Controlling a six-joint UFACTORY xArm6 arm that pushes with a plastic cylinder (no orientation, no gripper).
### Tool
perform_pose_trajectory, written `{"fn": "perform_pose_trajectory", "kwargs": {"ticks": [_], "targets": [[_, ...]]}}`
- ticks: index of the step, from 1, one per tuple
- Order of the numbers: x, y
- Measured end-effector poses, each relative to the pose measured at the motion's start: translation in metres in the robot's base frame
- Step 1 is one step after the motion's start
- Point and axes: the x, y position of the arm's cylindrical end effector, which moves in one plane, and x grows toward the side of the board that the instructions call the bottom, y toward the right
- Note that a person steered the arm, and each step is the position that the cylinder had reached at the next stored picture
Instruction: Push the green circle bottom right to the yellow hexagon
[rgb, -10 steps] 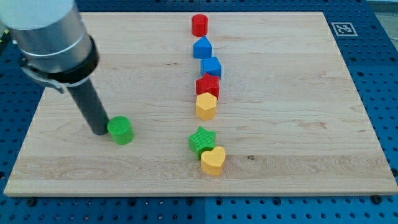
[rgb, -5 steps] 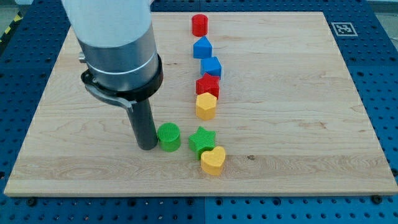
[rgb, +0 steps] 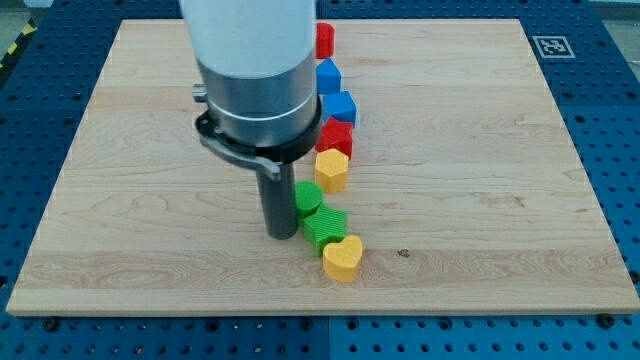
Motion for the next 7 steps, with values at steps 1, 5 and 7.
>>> {"fn": "perform_pose_trajectory", "kwargs": {"ticks": [1,5,7], "targets": [[-0.002,0.020],[-0.027,-0.018],[-0.036,-0.006]]}}
